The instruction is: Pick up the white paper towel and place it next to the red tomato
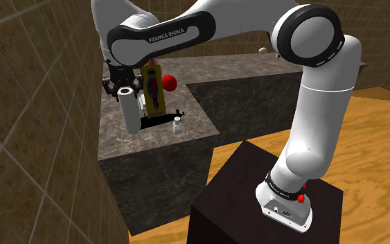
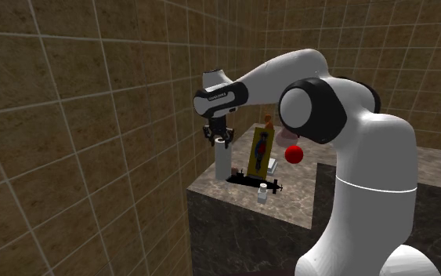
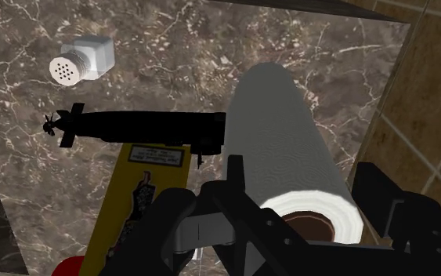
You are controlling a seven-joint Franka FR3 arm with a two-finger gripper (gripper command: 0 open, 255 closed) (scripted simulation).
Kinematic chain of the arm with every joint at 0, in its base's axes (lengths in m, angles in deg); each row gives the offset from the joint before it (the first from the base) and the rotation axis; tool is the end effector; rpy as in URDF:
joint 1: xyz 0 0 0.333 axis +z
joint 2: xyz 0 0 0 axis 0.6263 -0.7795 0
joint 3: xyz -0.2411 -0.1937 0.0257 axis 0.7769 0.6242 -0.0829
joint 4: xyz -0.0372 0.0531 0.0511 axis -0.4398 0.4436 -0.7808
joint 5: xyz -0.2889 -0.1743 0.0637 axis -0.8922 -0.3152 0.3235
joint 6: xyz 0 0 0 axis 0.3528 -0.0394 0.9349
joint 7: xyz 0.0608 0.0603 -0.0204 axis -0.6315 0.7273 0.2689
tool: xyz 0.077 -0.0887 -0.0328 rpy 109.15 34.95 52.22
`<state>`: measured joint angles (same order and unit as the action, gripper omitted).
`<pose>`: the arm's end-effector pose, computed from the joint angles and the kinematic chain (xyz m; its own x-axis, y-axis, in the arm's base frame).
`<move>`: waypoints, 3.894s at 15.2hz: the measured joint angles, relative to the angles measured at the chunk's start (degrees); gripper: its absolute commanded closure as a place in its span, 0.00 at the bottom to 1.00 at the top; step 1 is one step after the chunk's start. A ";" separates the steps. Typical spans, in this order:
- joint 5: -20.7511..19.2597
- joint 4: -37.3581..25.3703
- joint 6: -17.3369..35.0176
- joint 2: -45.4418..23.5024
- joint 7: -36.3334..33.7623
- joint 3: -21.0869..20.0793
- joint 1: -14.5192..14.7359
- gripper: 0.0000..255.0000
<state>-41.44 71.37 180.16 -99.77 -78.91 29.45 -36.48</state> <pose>0.5603 0.2101 0.4776 0.8733 -0.4435 0.2018 -0.4530 -0.8915 0.0013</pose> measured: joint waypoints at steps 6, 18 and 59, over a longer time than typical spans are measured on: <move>0.65 -3.65 -4.17 0.66 0.95 -0.21 0.09 1.00; 0.85 -14.28 -13.82 -0.25 2.49 -0.50 0.94 1.00; 6.03 -24.55 -21.23 0.47 26.16 5.52 -14.72 1.00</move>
<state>-35.41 46.82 158.93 -99.29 -52.75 34.97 -51.20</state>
